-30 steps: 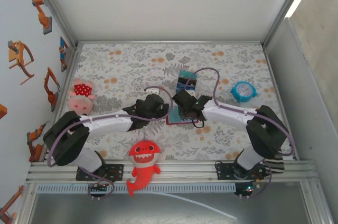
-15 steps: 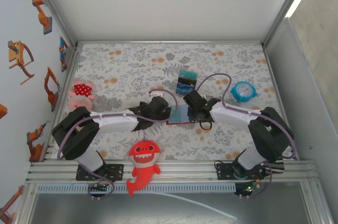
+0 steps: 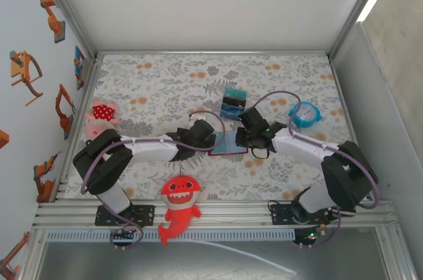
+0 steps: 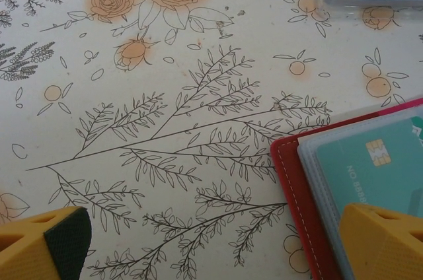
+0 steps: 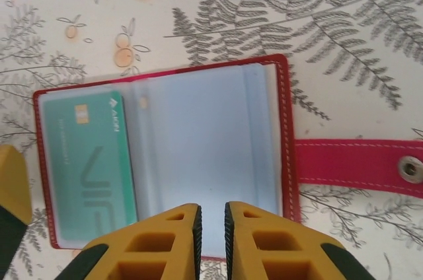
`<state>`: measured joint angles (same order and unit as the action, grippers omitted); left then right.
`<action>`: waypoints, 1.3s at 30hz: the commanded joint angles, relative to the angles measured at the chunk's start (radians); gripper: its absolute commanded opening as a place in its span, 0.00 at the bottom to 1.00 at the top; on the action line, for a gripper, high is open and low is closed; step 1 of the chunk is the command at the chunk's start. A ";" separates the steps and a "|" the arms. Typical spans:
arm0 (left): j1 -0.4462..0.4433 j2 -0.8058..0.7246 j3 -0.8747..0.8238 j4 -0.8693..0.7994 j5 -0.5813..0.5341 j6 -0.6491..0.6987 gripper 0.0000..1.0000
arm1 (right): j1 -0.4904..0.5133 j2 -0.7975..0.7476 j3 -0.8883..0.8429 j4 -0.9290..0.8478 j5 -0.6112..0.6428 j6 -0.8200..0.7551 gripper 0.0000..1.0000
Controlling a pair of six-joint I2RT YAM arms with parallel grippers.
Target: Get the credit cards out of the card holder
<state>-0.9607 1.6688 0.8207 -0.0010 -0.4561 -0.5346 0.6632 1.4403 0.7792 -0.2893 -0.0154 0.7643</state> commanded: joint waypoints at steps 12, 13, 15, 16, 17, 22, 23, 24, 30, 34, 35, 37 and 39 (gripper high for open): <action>0.020 0.046 0.047 -0.103 0.025 -0.033 0.97 | -0.027 0.075 -0.059 0.217 -0.226 0.036 0.14; 0.020 0.052 0.050 -0.107 0.026 -0.034 0.97 | -0.027 0.082 -0.063 0.229 -0.235 0.042 0.15; 0.022 0.056 0.052 -0.116 0.027 -0.031 0.97 | -0.027 0.093 -0.070 0.253 -0.254 0.050 0.14; 0.020 0.058 0.052 -0.120 0.027 -0.031 0.97 | -0.027 0.100 -0.075 0.268 -0.264 0.053 0.15; 0.022 0.060 0.052 -0.124 0.026 -0.033 0.97 | -0.027 0.106 -0.077 0.280 -0.274 0.058 0.15; 0.020 0.059 0.051 -0.139 0.018 -0.035 0.97 | -0.027 0.137 -0.080 0.310 -0.308 0.067 0.15; 0.020 0.059 0.051 -0.141 0.017 -0.036 0.97 | -0.027 0.143 -0.080 0.314 -0.313 0.068 0.16; 0.020 0.060 0.052 -0.142 0.016 -0.036 0.97 | -0.027 0.145 -0.080 0.315 -0.316 0.067 0.16; 0.020 0.068 0.052 -0.147 0.008 -0.043 0.97 | -0.027 0.151 -0.086 0.317 -0.318 0.070 0.16; 0.020 0.075 0.058 -0.150 0.005 -0.047 0.97 | -0.027 0.155 -0.092 0.329 -0.329 0.072 0.16; 0.021 0.078 0.059 -0.151 0.003 -0.047 0.97 | -0.027 0.156 -0.093 0.331 -0.331 0.072 0.16; 0.020 0.080 0.061 -0.152 0.001 -0.046 0.97 | -0.027 0.160 -0.098 0.335 -0.331 0.074 0.16; 0.020 0.080 0.063 -0.153 -0.002 -0.049 0.97 | -0.027 0.164 -0.101 0.336 -0.330 0.074 0.17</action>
<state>-0.9424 1.7275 0.8642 -0.1104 -0.4377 -0.5701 0.6415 1.5879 0.6933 0.0307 -0.3302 0.8242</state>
